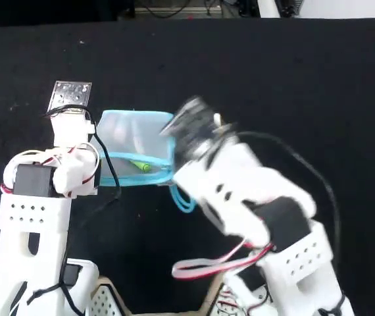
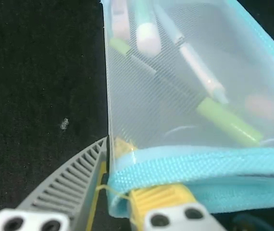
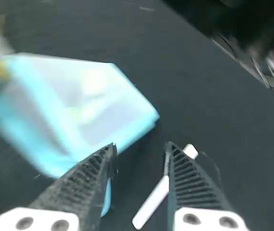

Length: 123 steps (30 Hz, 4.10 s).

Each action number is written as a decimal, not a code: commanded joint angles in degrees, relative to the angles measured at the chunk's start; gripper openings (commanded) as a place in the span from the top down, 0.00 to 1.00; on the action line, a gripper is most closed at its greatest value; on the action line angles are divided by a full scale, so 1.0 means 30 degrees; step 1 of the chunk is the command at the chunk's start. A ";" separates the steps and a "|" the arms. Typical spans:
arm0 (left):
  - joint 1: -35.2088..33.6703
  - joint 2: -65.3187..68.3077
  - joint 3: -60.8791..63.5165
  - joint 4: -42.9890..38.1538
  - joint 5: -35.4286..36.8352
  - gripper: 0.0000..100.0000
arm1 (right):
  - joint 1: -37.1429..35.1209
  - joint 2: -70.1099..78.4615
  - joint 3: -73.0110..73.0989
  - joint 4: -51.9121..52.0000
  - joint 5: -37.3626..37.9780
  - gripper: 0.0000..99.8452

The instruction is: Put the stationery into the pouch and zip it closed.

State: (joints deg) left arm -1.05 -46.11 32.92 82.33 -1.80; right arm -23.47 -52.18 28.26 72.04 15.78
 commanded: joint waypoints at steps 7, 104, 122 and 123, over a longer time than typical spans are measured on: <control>0.0073 0.0147 0.0044 -0.0117 -0.0088 0.97 | 0.4366 0.8044 -0.1099 -0.3722 -0.3048 0.86; -0.0015 0.0147 0.0308 -0.0117 -0.0088 0.97 | 0.6505 3.0930 -1.7597 0.3194 -0.2081 0.91; -0.0015 0.0147 0.0190 -0.0117 -0.0088 0.97 | 0.4835 2.3575 -1.3553 0.4982 -0.2168 0.99; -0.0015 0.0147 0.0190 -0.0117 -0.0088 0.97 | 0.4601 2.2813 -1.3143 0.4982 -0.2168 0.99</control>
State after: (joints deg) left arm -1.05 -46.29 33.54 82.33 -1.80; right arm -6.86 25.45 -13.14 86.46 9.01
